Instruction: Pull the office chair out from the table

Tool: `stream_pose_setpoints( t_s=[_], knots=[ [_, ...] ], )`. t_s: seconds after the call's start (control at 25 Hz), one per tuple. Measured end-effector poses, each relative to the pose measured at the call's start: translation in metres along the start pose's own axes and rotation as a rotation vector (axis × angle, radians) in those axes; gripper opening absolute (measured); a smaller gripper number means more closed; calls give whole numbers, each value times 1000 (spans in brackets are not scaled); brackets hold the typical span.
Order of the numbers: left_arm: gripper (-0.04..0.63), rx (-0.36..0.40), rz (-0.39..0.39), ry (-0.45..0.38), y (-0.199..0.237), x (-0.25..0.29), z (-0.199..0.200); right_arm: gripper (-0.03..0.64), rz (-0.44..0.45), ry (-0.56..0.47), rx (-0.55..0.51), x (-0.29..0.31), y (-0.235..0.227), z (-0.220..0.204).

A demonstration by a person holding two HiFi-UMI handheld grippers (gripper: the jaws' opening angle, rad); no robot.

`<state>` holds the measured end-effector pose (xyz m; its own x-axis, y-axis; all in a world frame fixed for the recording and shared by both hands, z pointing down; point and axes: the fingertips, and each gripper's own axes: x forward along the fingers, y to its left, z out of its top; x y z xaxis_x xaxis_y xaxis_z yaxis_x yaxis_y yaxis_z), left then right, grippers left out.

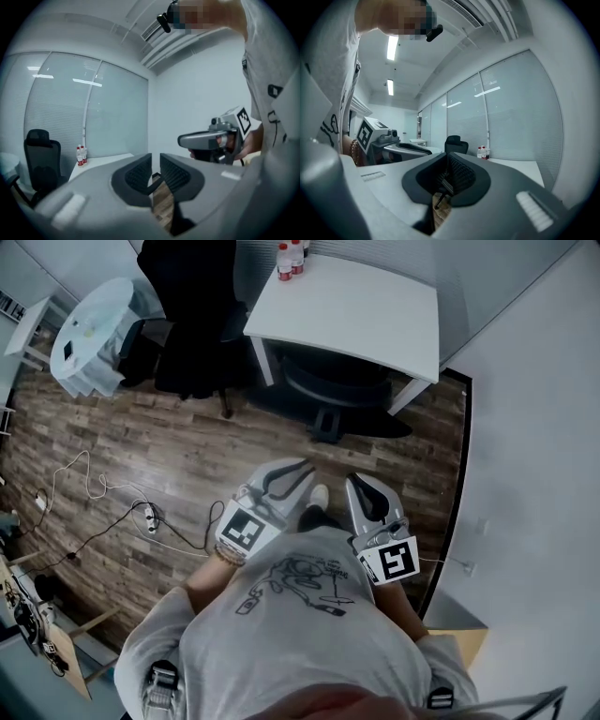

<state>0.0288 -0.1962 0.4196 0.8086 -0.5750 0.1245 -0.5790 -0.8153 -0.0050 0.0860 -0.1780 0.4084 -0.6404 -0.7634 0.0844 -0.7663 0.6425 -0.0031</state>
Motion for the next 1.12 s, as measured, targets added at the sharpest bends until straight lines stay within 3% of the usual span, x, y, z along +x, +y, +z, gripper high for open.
stream_pose_setpoints(
  t_s=[0.2, 0.48, 0.88, 1.12],
  knots=[
    [71, 87, 2, 102, 37, 46, -30, 31, 27, 55, -64, 30, -45, -18],
    [83, 185, -4, 284, 88, 89, -97, 79, 84, 246, -189, 60, -92, -74],
    [156, 452, -117, 568, 125, 108, -187, 165, 217, 501, -402, 89, -124, -158],
    [169, 607, -162, 659, 136, 114, -213, 192, 274, 645, -507, 96, -129, -201]
  ],
)
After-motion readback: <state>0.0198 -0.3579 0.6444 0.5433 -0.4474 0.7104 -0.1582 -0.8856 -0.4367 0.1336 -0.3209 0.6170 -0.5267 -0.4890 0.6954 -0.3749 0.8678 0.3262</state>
